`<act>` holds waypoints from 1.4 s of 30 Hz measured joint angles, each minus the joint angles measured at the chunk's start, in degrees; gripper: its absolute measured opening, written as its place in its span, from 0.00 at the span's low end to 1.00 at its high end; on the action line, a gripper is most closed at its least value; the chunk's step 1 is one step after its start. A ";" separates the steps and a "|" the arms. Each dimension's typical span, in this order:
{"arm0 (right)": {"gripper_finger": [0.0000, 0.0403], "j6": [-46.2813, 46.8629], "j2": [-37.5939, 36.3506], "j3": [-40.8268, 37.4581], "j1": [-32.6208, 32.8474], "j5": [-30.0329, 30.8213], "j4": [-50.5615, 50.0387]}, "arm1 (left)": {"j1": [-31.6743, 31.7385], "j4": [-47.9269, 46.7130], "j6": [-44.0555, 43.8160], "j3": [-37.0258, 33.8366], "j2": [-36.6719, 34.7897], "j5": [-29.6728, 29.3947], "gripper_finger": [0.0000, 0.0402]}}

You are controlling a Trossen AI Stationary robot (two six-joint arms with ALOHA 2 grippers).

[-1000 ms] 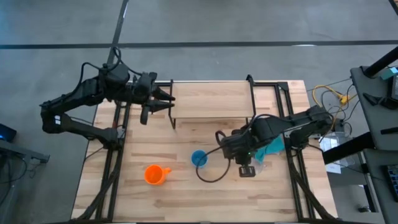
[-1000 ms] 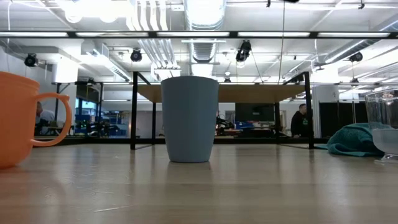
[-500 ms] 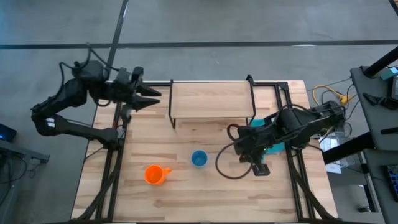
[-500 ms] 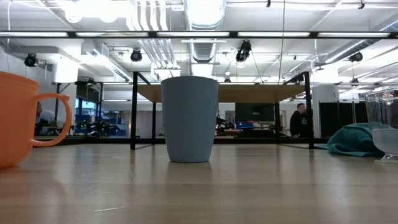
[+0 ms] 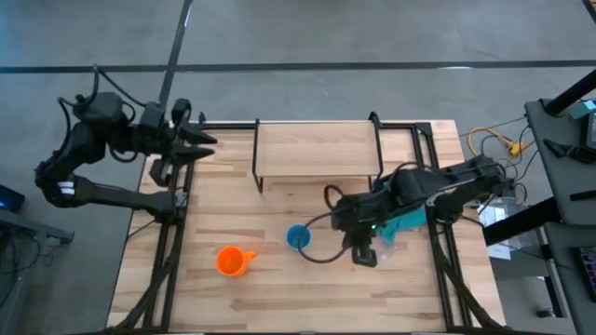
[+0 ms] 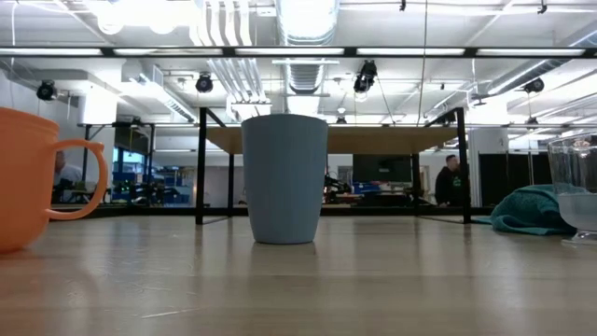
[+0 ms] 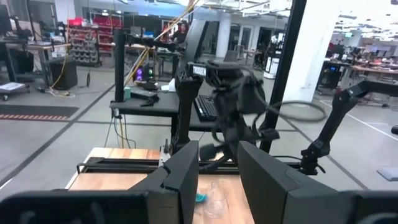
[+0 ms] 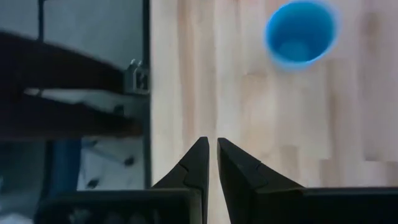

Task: Stack small to large cups/mugs on shelf
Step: Put the transparent cup on the shelf

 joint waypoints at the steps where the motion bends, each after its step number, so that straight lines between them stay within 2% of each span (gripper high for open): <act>1: 0.07 0.00 0.62 0.00 0.02 -1.62 0.05 | 0.00 0.00 0.01 0.00 -0.17 0.01 0.25; 3: 0.07 -0.01 1.74 0.00 0.02 -3.60 -0.01 | 0.00 -0.04 0.00 -0.01 -0.69 0.05 0.25; 19: 0.07 1.47 0.58 0.00 0.04 -3.40 -0.08 | -0.02 -1.04 -0.21 -0.04 -5.56 0.26 0.25; 42: 0.07 1.29 0.58 -0.02 0.02 -3.17 0.22 | -0.04 0.05 -0.63 -0.13 -7.20 0.11 0.25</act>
